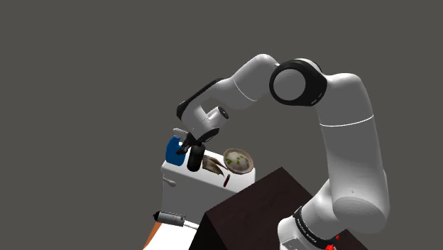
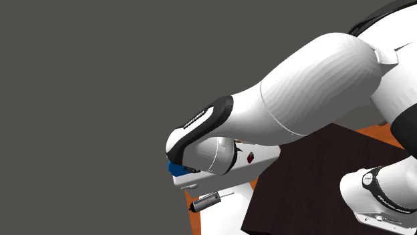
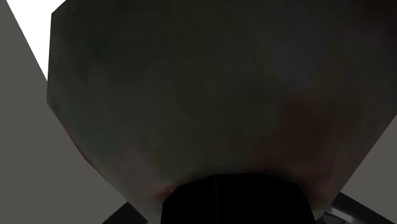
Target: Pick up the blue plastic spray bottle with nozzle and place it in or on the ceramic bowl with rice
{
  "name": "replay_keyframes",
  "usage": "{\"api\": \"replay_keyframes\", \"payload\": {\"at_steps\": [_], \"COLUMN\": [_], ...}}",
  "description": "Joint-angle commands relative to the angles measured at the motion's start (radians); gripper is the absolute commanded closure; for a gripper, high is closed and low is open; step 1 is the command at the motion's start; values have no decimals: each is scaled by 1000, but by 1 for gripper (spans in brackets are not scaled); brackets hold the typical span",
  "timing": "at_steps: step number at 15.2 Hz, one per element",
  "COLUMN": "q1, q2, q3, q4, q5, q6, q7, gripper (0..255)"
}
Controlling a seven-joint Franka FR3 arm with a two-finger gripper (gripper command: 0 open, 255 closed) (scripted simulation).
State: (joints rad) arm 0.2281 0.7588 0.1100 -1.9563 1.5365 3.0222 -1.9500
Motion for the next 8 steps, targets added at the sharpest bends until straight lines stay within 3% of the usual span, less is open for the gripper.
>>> {"api": "replay_keyframes", "payload": {"at_steps": [1,5,8], "q1": [0,0,12], "q2": [1,2,-41], "q3": [0,-1,-14], "q4": [-1,1,-33], "q5": [1,-1,-53], "q6": [0,0,-10], "q7": [-1,1,63], "gripper": [255,255,255]}}
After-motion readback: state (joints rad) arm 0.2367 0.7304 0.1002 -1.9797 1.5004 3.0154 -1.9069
